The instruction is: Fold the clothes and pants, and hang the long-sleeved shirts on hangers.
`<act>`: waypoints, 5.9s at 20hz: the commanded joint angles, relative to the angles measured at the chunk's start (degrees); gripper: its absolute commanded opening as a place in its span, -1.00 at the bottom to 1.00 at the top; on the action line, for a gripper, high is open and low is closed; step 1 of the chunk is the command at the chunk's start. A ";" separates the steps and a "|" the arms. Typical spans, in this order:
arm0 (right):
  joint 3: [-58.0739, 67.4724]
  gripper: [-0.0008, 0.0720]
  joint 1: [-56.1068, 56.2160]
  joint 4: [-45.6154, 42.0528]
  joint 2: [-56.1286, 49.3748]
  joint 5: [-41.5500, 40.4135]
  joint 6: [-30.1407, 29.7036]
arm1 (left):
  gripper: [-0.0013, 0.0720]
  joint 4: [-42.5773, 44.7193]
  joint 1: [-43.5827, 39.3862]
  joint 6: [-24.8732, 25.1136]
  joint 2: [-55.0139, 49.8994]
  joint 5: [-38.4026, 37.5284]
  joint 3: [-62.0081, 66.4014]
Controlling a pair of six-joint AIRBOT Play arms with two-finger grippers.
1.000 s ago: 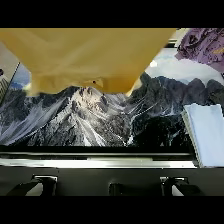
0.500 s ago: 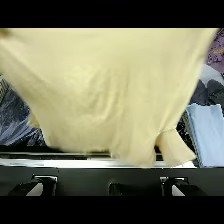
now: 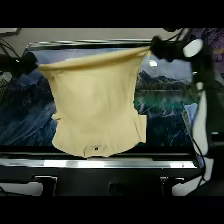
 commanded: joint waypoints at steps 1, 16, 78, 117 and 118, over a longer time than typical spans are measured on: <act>0.07 -0.91 4.48 1.57 -11.15 0.17 1.86 | -0.93 -0.44 -0.46 0.04 -11.02 4.09 -0.28; -9.57 0.01 -16.63 4.59 5.70 41.83 -9.18 | -0.92 -0.37 -0.48 0.04 -12.66 -8.57 2.03; -79.34 0.19 32.48 32.57 31.17 -20.00 7.43 | -0.92 0.22 -0.59 0.48 -13.64 -25.99 1.31; -24.22 -0.91 -7.76 19.52 49.53 0.59 -10.43 | -0.93 2.25 -0.48 8.33 17.33 -16.28 18.80; -19.21 -0.91 -8.79 16.57 50.60 3.23 -10.40 | -0.93 3.28 -0.48 7.56 21.79 -15.41 18.56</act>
